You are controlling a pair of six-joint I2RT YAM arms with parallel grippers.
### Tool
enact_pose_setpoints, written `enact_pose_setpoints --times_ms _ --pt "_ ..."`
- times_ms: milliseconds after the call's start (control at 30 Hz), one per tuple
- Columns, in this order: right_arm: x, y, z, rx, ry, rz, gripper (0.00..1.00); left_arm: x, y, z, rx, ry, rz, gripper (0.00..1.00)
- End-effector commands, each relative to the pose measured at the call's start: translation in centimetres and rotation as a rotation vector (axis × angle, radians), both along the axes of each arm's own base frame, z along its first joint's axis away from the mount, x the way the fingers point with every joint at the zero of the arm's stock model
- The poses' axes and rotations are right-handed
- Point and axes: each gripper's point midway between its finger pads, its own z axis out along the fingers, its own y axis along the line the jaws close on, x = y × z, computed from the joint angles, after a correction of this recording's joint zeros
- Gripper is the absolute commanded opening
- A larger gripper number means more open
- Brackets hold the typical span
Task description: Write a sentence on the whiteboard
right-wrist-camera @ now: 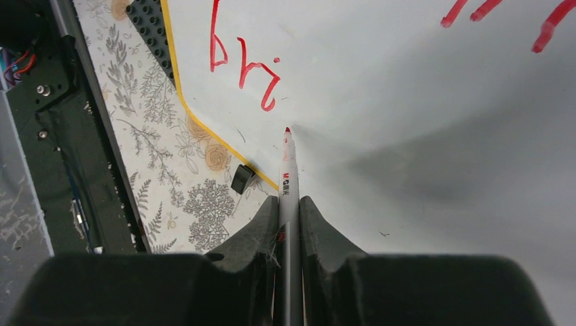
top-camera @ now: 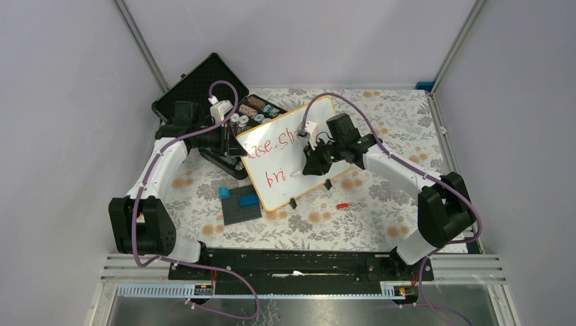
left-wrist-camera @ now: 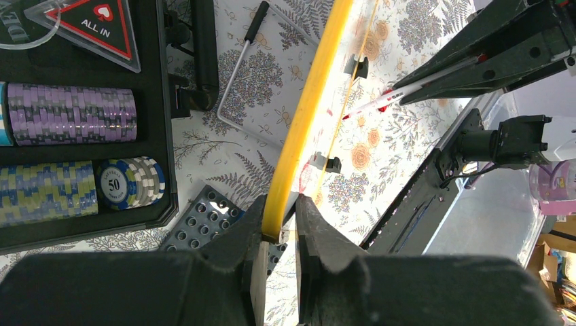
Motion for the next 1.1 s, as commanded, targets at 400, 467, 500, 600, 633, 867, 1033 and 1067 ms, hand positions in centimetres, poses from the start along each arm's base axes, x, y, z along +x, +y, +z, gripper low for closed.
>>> enact_pose_setpoints --times_ms 400,467,500,600,633,867,1033,1067 --pt "2.0 1.1 3.7 0.060 -0.161 -0.060 0.00 0.7 0.3 -0.7 0.084 -0.069 -0.014 0.00" --pt "2.1 1.1 3.7 0.056 -0.163 -0.063 0.00 0.7 0.3 -0.8 0.084 -0.069 -0.015 0.00" --pt "2.2 1.1 3.6 0.054 -0.165 -0.064 0.00 0.7 0.3 -0.7 0.084 -0.070 -0.015 0.00" --pt "2.4 1.1 3.4 0.048 -0.162 -0.070 0.00 0.6 0.3 -0.7 0.084 -0.070 -0.015 0.00" --pt "2.5 1.1 3.3 0.046 -0.160 -0.072 0.00 0.6 0.3 -0.8 0.084 -0.069 -0.015 0.00" --pt "2.7 1.4 3.5 0.051 -0.157 -0.074 0.00 0.6 0.3 -0.8 0.085 -0.070 -0.016 0.00" --pt "2.5 2.0 3.5 0.051 -0.156 -0.063 0.00 0.6 0.3 -0.8 0.085 -0.070 -0.017 0.00" --pt "2.5 2.0 3.5 0.049 -0.156 -0.061 0.00 0.6 0.3 -0.8 0.085 -0.071 -0.017 0.00"
